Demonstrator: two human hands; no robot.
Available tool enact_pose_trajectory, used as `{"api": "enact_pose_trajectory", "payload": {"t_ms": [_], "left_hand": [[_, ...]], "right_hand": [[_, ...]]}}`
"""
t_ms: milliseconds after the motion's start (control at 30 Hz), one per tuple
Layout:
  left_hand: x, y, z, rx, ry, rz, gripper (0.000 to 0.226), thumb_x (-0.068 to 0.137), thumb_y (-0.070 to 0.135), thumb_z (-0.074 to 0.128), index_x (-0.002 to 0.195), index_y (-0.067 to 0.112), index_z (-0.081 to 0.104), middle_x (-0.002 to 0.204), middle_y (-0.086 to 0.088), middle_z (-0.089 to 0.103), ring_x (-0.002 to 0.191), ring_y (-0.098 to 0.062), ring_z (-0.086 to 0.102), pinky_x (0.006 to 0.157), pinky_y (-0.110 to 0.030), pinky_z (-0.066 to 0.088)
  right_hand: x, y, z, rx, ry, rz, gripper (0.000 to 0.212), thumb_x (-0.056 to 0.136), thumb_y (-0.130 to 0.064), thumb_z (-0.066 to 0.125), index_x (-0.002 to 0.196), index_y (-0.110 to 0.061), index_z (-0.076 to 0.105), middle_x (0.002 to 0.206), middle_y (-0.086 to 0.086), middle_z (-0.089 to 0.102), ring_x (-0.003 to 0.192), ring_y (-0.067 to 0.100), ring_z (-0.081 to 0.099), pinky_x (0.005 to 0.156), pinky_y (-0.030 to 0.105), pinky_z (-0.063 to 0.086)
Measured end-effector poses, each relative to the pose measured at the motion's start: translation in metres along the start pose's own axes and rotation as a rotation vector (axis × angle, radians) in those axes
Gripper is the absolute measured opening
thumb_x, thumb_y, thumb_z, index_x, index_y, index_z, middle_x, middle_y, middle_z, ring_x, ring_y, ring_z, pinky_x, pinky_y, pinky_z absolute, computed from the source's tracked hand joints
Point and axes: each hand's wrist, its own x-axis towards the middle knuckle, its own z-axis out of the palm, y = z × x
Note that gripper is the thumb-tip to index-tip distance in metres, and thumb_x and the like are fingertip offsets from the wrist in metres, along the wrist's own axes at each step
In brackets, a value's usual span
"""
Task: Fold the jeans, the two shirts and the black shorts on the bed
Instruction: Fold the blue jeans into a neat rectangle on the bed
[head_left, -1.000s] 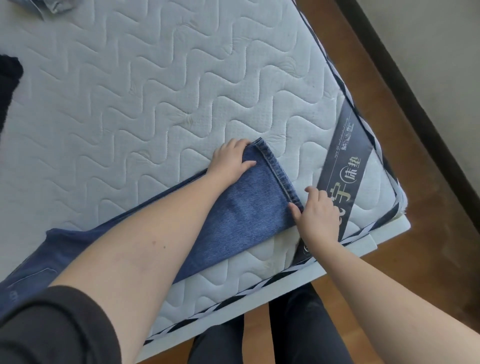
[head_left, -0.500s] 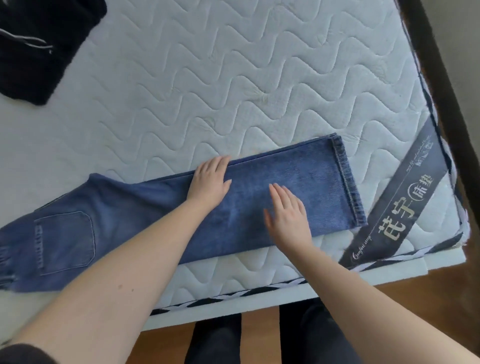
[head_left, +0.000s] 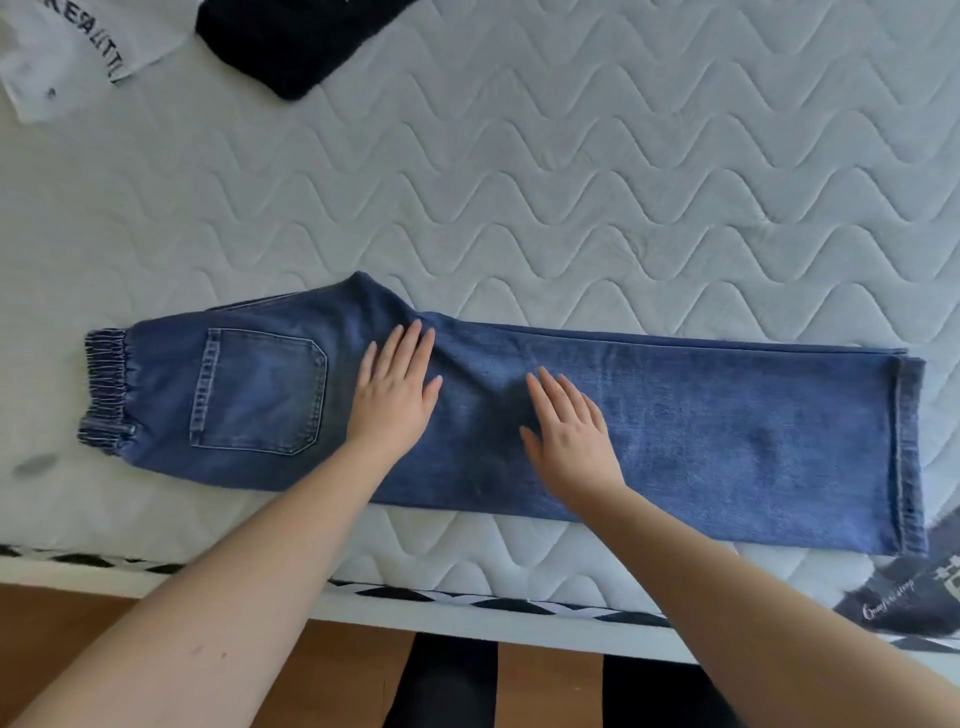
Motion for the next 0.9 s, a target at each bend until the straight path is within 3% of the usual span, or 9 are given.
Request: {"api": "enact_pose_trajectory", "payload": {"t_ms": [133, 267, 400, 467, 567, 633, 733, 900], "left_hand": [[0.014, -0.032, -0.004, -0.062, 0.066, 0.016, 0.061, 0.097, 0.033, 0.053, 0.15, 0.01, 0.037, 0.158, -0.011, 0.033, 0.145, -0.029, 0.032, 0.117, -0.05, 0.025], [0.041, -0.062, -0.01, -0.03, 0.095, 0.157, 0.064, 0.089, 0.03, 0.068, 0.145, 0.01, 0.045, 0.152, -0.011, 0.042, 0.142, -0.029, 0.037, 0.115, -0.05, 0.027], [0.072, -0.086, -0.015, -0.03, 0.11, 0.37, 0.047, 0.079, 0.026, 0.077, 0.124, 0.017, 0.064, 0.128, 0.0, 0.062, 0.13, -0.022, 0.05, 0.114, -0.046, 0.026], [0.086, -0.096, -0.018, -0.075, 0.154, 0.497, 0.03, 0.074, 0.02, 0.081, 0.103, 0.019, 0.071, 0.107, 0.004, 0.067, 0.112, -0.021, 0.06, 0.11, -0.041, 0.027], [0.097, -0.103, -0.023, -0.128, 0.145, 0.638, 0.016, 0.071, 0.016, 0.083, 0.082, 0.019, 0.071, 0.084, 0.007, 0.068, 0.09, -0.021, 0.065, 0.102, -0.035, 0.03], [0.1, -0.104, -0.024, -0.152, 0.116, 0.635, 0.009, 0.074, 0.022, 0.079, 0.077, 0.019, 0.071, 0.076, 0.007, 0.069, 0.079, -0.021, 0.066, 0.099, -0.033, 0.031], [0.102, -0.105, -0.019, -0.118, 0.074, 0.522, 0.013, 0.078, 0.03, 0.077, 0.077, 0.019, 0.071, 0.071, 0.008, 0.069, 0.075, -0.021, 0.064, 0.095, -0.033, 0.031], [0.113, -0.096, -0.025, -0.002, -0.094, 0.276, 0.027, 0.09, 0.045, 0.062, 0.086, 0.02, 0.068, 0.087, 0.005, 0.068, 0.097, -0.023, 0.057, 0.097, -0.038, 0.026]], "right_hand": [[0.029, -0.038, 0.003, 0.034, 0.073, -0.006, 0.061, 0.095, -0.03, 0.058, 0.15, -0.014, 0.036, 0.153, 0.005, 0.039, 0.142, 0.029, 0.033, 0.114, 0.043, 0.026], [0.062, -0.072, 0.002, 0.075, 0.137, -0.002, 0.067, 0.092, -0.031, 0.063, 0.151, -0.016, 0.034, 0.152, 0.001, 0.039, 0.141, 0.025, 0.032, 0.114, 0.041, 0.024], [0.098, -0.1, 0.008, 0.052, 0.119, 0.014, 0.068, 0.09, -0.031, 0.065, 0.15, -0.017, 0.036, 0.148, 0.0, 0.044, 0.137, 0.024, 0.036, 0.113, 0.04, 0.023], [0.111, -0.108, 0.015, -0.013, 0.131, 0.038, 0.057, 0.084, -0.028, 0.071, 0.137, -0.017, 0.053, 0.127, 0.003, 0.06, 0.12, 0.029, 0.051, 0.105, 0.043, 0.032], [0.117, -0.109, 0.029, -0.074, 0.283, 0.054, 0.024, 0.074, -0.02, 0.079, 0.097, -0.017, 0.073, 0.087, 0.003, 0.066, 0.086, 0.031, 0.06, 0.085, 0.043, 0.043], [0.115, -0.106, 0.034, -0.079, 0.345, 0.046, 0.01, 0.077, -0.024, 0.078, 0.085, -0.019, 0.074, 0.077, 0.0, 0.064, 0.077, 0.028, 0.058, 0.078, 0.04, 0.044], [0.115, -0.098, 0.031, -0.049, 0.319, 0.057, 0.013, 0.083, -0.033, 0.072, 0.082, -0.02, 0.073, 0.076, -0.001, 0.068, 0.075, 0.028, 0.06, 0.075, 0.04, 0.042], [0.129, -0.082, 0.01, 0.022, 0.106, 0.248, 0.031, 0.094, -0.049, 0.055, 0.096, -0.021, 0.068, 0.096, -0.001, 0.07, 0.096, 0.024, 0.059, 0.087, 0.036, 0.031]]}}
